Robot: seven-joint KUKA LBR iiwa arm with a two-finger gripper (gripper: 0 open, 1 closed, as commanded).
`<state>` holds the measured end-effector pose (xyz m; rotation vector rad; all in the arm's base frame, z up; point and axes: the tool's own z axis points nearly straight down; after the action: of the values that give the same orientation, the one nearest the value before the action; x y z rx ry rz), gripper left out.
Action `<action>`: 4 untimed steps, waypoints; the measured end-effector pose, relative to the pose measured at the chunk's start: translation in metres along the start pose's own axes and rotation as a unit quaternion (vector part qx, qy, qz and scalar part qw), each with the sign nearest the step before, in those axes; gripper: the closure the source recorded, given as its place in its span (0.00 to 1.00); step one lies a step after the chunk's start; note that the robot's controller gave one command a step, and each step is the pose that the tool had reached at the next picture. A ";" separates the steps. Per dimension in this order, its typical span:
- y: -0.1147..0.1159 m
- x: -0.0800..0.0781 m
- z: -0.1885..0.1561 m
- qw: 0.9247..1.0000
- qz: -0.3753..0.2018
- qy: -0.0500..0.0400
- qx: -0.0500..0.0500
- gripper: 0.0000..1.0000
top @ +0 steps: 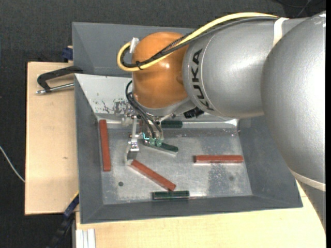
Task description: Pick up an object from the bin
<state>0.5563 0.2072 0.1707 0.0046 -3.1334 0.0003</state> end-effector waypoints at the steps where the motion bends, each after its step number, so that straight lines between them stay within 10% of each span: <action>1: -0.001 -0.002 -0.005 1.000 0.001 -0.004 -0.001 0.00; 3: -0.038 0.016 0.057 0.997 -0.075 -0.007 0.000 0.00; 4: -0.065 0.030 0.089 0.994 -0.108 -0.003 0.000 1.00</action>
Offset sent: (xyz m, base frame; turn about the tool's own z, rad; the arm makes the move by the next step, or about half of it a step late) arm -0.0130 -0.0752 -0.0434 -0.2333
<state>0.5259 0.1423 0.0818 0.3424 -3.1216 -0.0017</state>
